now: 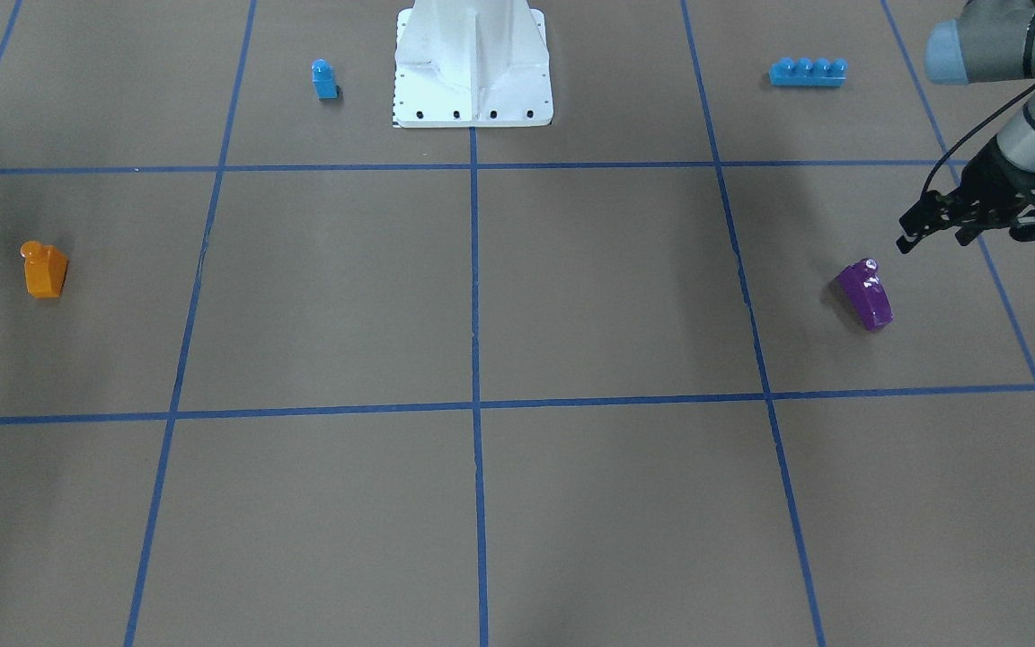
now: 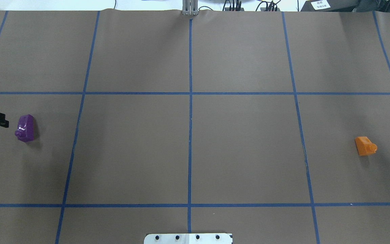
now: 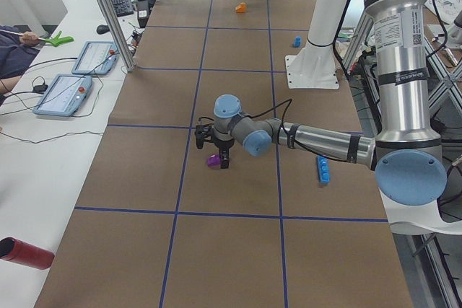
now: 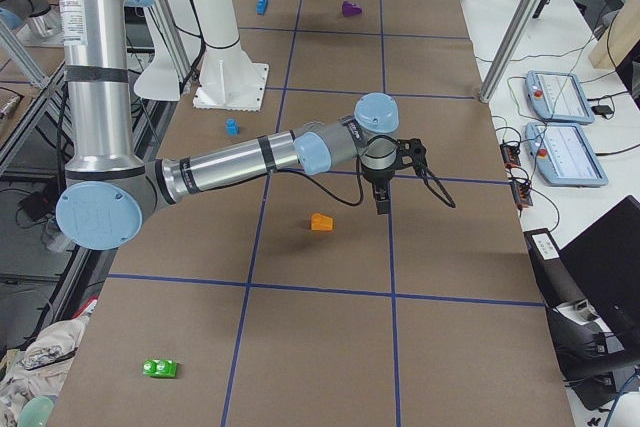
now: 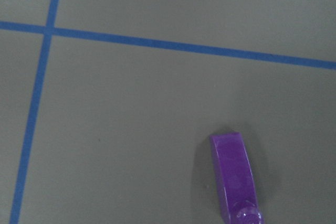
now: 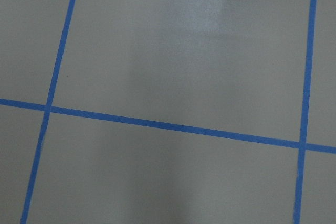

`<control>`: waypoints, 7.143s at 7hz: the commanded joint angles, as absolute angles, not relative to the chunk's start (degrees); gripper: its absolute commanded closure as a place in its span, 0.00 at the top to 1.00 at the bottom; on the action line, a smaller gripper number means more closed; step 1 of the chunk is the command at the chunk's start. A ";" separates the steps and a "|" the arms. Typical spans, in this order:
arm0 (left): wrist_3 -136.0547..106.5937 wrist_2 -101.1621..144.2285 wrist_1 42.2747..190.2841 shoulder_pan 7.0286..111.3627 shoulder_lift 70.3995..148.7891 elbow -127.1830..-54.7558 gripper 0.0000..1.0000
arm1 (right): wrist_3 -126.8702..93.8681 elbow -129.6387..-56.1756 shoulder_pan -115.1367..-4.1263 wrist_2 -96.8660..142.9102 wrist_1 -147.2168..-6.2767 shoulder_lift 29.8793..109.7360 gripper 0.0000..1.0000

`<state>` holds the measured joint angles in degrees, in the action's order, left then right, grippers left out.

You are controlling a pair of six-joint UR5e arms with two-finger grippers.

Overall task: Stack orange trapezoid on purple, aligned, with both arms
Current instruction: 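Lower the left gripper and grasp the purple block, then carry the purple block with the left gripper to the table center, then release the purple block with the left gripper while the right gripper reaches out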

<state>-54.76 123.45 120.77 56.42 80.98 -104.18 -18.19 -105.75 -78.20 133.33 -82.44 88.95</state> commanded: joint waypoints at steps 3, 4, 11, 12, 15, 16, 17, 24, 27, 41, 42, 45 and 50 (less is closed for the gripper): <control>-60.21 121.11 123.22 50.71 84.89 -100.13 0.99 | -18.19 -105.73 -78.13 133.33 -82.44 88.95 1.00; -60.21 121.11 123.31 50.71 86.47 -98.02 0.91 | -18.19 -105.73 -78.13 133.33 -82.44 88.95 1.00; -59.50 121.11 123.05 50.71 87.36 -96.42 0.49 | -18.28 -105.82 -77.87 133.33 -82.44 88.95 1.00; -59.50 121.11 123.05 50.71 87.45 -96.76 0.34 | -18.28 -105.82 -77.87 133.33 -82.44 88.95 1.00; -59.50 121.11 122.52 50.63 89.11 -98.95 0.00 | -18.37 -105.82 -77.78 133.42 -82.44 88.95 1.00; -59.50 121.11 122.43 50.63 91.04 -99.31 0.00 | -18.37 -105.82 -77.78 133.42 -82.44 88.95 1.00; -59.50 121.11 122.08 48.97 93.75 -99.32 0.00 | -18.37 -105.82 -77.78 133.42 -82.44 88.95 1.00; -59.41 111.37 89.38 33.06 135.29 -89.79 0.00 | -18.46 -105.47 -77.61 133.59 -79.19 89.12 1.00; -59.68 108.91 89.91 29.81 140.62 -81.84 0.00 | -18.46 -105.38 -77.61 133.68 -79.19 89.12 1.00; -39.63 122.21 81.39 44.95 124.46 -103.02 1.00 | -32.12 -105.38 -68.58 130.80 -74.02 89.91 1.00; -32.76 126.95 81.65 50.48 117.06 -107.18 1.00 | -35.56 -105.38 -66.03 128.17 -70.26 90.96 1.00; -20.50 132.10 82.35 59.67 104.00 -113.01 1.00 | -39.63 -104.34 -60.75 125.07 -59.98 98.50 1.00; -21.09 132.01 82.35 59.94 101.16 -115.31 1.00 | -46.32 -101.16 -52.48 119.62 -49.57 103.44 0.97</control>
